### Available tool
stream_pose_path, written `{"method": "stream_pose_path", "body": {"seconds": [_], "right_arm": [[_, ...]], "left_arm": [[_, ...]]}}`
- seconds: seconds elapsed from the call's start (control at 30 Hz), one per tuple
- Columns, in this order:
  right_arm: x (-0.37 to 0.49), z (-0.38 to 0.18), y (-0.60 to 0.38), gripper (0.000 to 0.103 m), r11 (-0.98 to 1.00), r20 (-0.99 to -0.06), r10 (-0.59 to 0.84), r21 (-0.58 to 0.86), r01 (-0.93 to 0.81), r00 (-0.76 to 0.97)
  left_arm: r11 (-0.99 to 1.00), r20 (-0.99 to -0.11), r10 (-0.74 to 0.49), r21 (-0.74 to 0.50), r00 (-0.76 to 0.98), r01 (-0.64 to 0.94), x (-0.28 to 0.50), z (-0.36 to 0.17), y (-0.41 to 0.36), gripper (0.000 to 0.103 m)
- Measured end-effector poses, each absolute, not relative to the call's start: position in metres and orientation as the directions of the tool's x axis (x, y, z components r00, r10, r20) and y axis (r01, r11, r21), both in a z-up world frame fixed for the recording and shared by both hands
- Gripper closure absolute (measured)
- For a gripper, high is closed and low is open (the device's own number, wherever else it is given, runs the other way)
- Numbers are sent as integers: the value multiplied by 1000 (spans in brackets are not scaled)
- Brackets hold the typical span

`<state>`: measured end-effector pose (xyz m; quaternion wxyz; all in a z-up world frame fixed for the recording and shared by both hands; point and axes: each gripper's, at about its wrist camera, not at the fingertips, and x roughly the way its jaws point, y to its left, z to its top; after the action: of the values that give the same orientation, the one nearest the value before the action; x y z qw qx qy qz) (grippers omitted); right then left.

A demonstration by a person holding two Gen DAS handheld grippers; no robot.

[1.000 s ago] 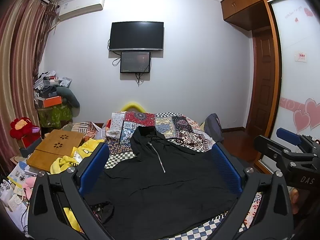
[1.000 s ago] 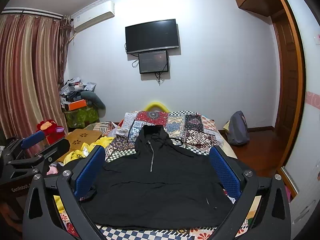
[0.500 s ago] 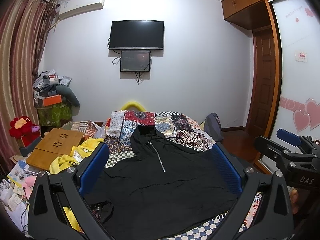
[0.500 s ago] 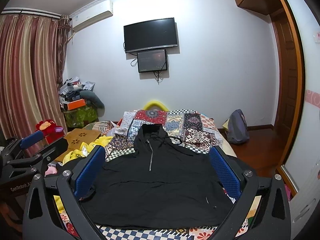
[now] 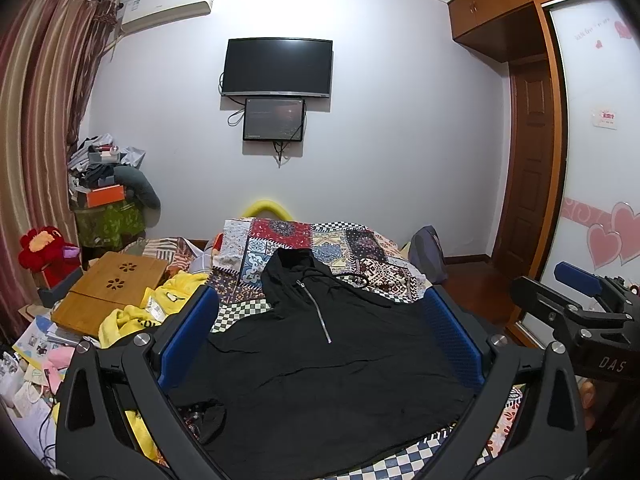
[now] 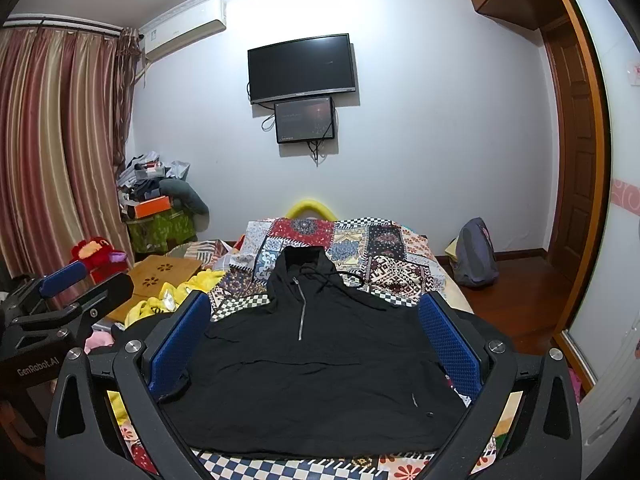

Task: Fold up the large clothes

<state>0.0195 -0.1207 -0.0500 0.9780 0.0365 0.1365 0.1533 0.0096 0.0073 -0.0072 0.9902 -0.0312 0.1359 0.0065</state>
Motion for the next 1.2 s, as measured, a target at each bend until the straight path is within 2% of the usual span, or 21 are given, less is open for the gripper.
{"method": "stream_pose_path", "body": {"seconds": [0.57, 1.2], "right_arm": [[20, -55, -119, 0, 951, -263, 309, 115, -288, 914], [43, -65, -109, 0, 948, -322, 317, 113, -296, 892]], "left_arm": [[998, -277, 8, -64, 961, -27, 12, -7, 10, 0], [993, -322, 54, -79, 945, -84, 36, -22, 35, 0]]}}
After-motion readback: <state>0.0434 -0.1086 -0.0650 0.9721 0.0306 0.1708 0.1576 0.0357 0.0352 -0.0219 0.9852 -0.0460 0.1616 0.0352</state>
